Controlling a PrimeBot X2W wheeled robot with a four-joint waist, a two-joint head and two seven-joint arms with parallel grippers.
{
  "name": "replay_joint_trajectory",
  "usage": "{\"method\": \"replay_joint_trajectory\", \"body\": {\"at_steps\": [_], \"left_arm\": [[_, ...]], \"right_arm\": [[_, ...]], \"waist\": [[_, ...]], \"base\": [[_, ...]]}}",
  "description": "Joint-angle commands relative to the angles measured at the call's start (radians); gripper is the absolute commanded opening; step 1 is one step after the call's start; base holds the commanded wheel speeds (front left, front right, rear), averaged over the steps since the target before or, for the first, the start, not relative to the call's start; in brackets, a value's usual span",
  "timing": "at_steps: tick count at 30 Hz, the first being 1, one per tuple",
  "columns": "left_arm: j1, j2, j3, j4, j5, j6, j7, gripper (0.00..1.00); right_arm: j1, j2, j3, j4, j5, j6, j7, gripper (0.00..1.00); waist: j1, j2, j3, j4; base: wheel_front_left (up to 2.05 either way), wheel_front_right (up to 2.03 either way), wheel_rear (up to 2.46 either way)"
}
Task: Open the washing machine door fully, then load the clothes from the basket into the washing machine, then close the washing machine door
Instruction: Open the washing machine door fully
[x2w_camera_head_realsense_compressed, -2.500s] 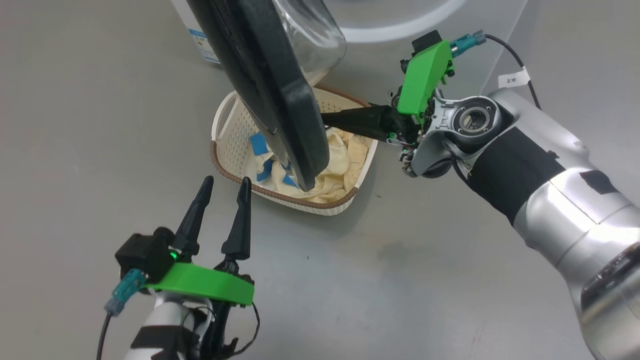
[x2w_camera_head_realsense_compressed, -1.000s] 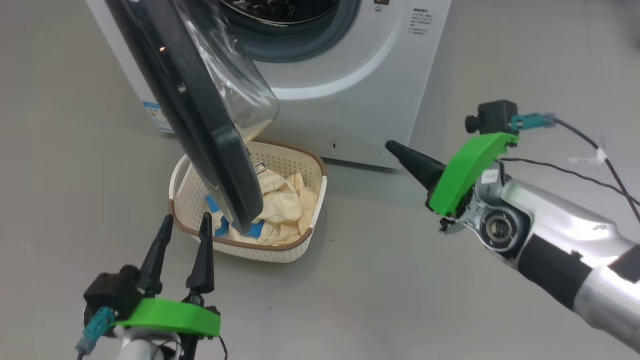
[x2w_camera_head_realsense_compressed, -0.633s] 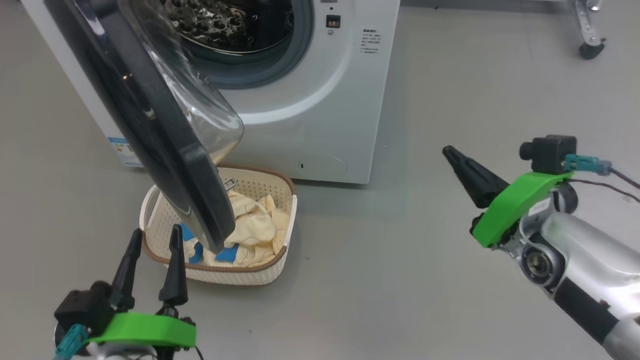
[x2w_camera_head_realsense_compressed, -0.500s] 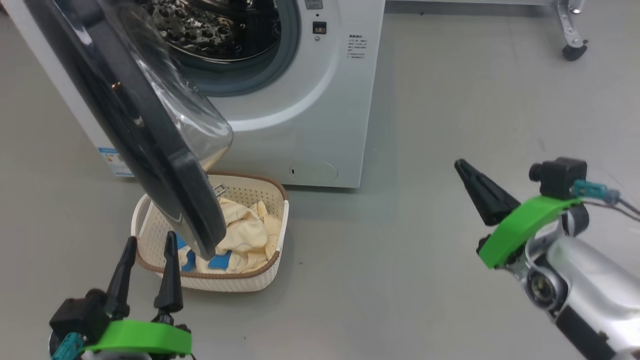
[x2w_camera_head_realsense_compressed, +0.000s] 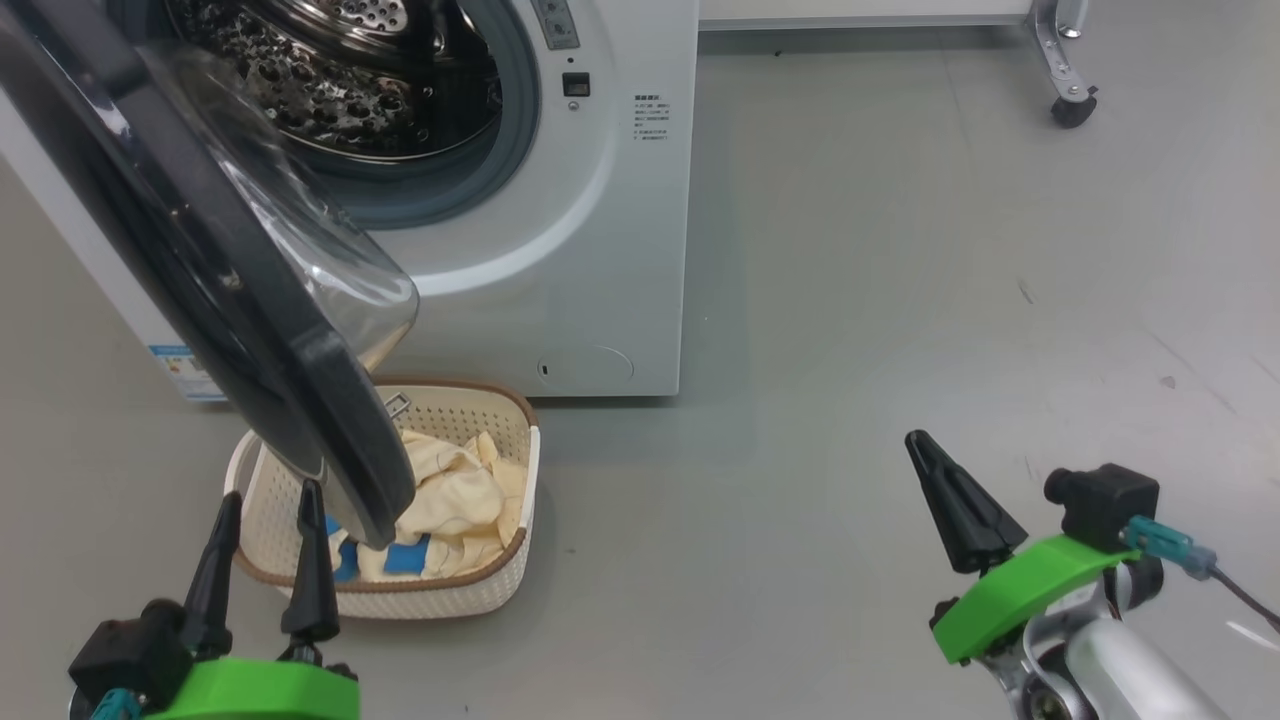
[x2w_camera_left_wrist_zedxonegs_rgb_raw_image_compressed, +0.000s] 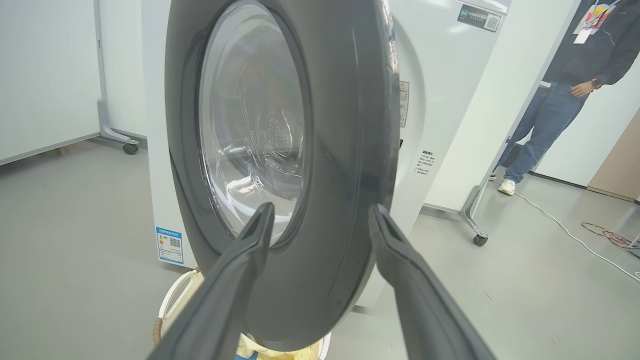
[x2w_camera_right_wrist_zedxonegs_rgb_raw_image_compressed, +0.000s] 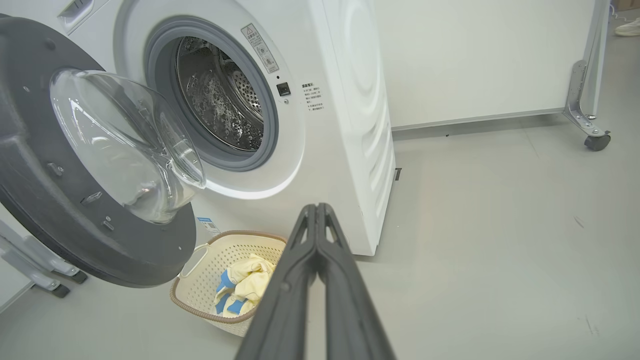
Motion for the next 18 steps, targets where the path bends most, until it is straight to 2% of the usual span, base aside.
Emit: {"method": "replay_joint_trajectory", "body": {"at_steps": [1, 2, 4, 10, 18], "left_arm": [[-0.015, 0.012, 0.044, -0.038, 0.011, -0.007, -0.011, 1.0], [-0.013, 0.011, 0.046, -0.038, 0.012, -0.007, -0.011, 1.0], [-0.009, 0.01, 0.049, -0.039, 0.013, -0.007, -0.011, 1.0], [-0.005, 0.006, 0.046, -0.04, 0.018, -0.007, -0.011, 1.0], [-0.003, 0.004, 0.044, -0.036, 0.019, -0.007, -0.011, 1.0]], "right_arm": [[0.004, 0.013, -0.024, -0.043, -0.027, 0.0, 0.006, 0.0], [0.015, 0.023, -0.043, -0.049, -0.048, 0.0, 0.008, 0.37], [0.037, 0.046, -0.074, -0.062, -0.085, 0.0, 0.012, 1.0], [0.073, 0.095, -0.118, -0.103, -0.134, 0.0, 0.046, 1.0], [0.088, 0.113, -0.139, -0.134, -0.163, 0.0, 0.06, 1.0]], "waist": [[0.0001, 0.0, -0.005, -0.007], [0.0001, 0.0, -0.006, -0.01], [0.0001, 0.0, -0.009, -0.014], [0.0001, 0.0, -0.004, -0.022], [0.0001, 0.0, -0.004, -0.028]], "base": [[0.0, 0.0, 0.0], [0.0, 0.0, 0.0], [0.0, 0.0, 0.0], [0.0, 0.0, 0.0], [0.0, 0.0, 0.0]]}}
